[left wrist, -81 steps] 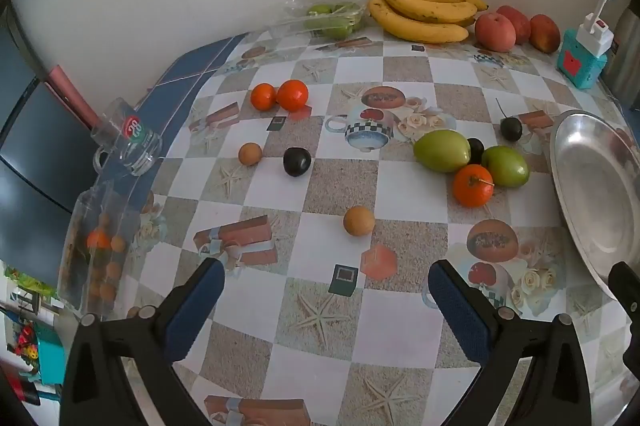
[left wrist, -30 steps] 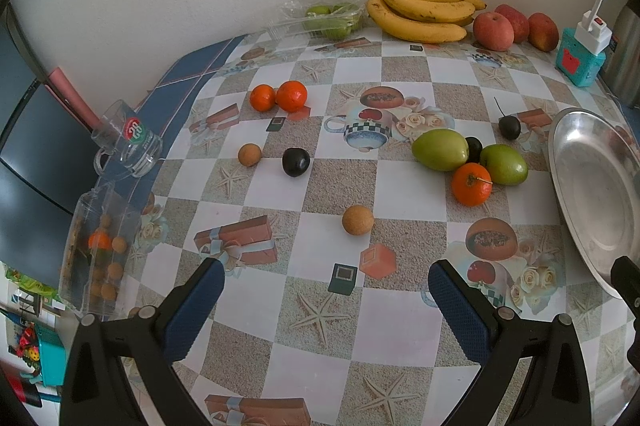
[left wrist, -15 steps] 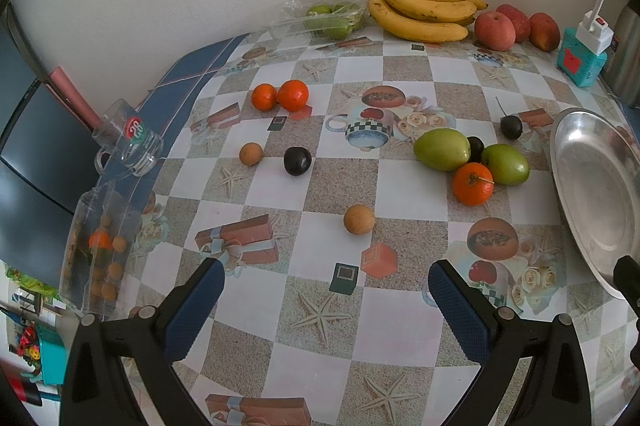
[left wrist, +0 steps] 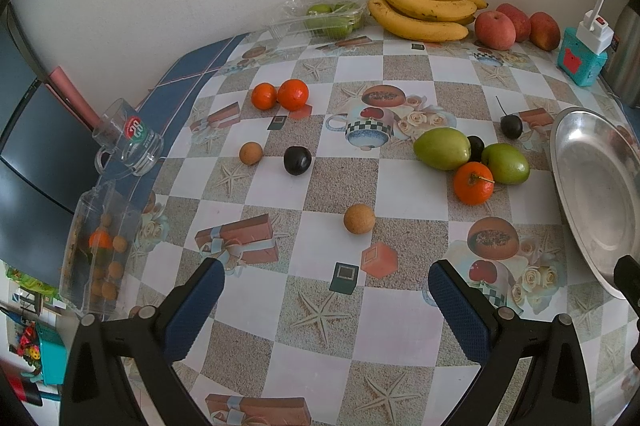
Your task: Organize fruits
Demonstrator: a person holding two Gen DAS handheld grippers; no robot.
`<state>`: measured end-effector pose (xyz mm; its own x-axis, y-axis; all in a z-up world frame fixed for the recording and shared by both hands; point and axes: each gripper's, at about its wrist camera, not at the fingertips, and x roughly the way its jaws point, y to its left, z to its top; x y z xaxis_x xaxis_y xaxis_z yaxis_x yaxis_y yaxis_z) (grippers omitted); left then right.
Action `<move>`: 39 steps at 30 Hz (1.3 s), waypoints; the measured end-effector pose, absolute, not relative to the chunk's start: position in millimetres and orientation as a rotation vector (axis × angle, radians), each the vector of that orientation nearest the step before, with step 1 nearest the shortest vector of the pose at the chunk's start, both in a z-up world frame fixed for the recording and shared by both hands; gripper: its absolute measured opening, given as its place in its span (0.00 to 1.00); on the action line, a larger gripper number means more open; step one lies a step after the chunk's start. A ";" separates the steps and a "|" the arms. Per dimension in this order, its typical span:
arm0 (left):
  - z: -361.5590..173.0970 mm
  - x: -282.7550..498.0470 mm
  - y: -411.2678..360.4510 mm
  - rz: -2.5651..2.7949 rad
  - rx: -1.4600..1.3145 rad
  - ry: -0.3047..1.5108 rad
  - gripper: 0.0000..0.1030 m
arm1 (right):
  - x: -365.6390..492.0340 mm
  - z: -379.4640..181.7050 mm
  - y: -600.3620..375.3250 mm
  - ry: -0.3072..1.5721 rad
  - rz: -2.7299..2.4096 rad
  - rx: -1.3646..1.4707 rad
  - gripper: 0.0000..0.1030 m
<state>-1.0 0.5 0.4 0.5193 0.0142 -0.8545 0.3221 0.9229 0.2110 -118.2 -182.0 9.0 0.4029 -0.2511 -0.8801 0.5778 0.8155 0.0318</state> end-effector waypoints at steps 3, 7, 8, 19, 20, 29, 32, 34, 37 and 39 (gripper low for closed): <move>0.2 -1.1 0.6 -0.190 0.367 1.014 1.00 | -118.3 9.9 -182.0 1.032 -0.537 0.359 1.00; 0.3 -1.0 0.3 -0.189 0.367 1.014 1.00 | -118.3 8.6 -182.0 1.031 -0.537 0.360 1.00; 0.2 -1.1 0.3 -0.189 0.367 1.014 1.00 | -118.3 8.5 -182.0 1.031 -0.537 0.359 1.00; 0.4 -0.9 0.2 -0.189 0.368 1.014 1.00 | -118.4 8.7 -181.8 1.031 -0.537 0.359 1.00; 0.3 -0.9 0.3 -0.189 0.368 1.014 1.00 | -118.4 8.6 -181.7 1.030 -0.537 0.359 1.00; 0.3 -0.6 0.1 -0.190 0.369 1.016 1.00 | -118.2 8.2 -181.8 1.030 -0.537 0.359 1.00; -2.1 4.6 0.7 -0.187 0.359 1.039 1.00 | -118.3 8.5 -181.8 1.028 -0.537 0.359 1.00; 3.4 12.8 1.5 -0.173 0.335 1.047 1.00 | -115.0 14.8 -182.7 1.004 -0.531 0.367 1.00; 14.9 26.2 2.6 -0.155 0.286 1.049 1.00 | -97.2 27.5 -187.9 0.964 -0.501 0.404 1.00; 19.3 39.1 0.9 -0.134 0.264 1.062 1.00 | -87.2 29.5 -189.9 0.951 -0.478 0.433 1.00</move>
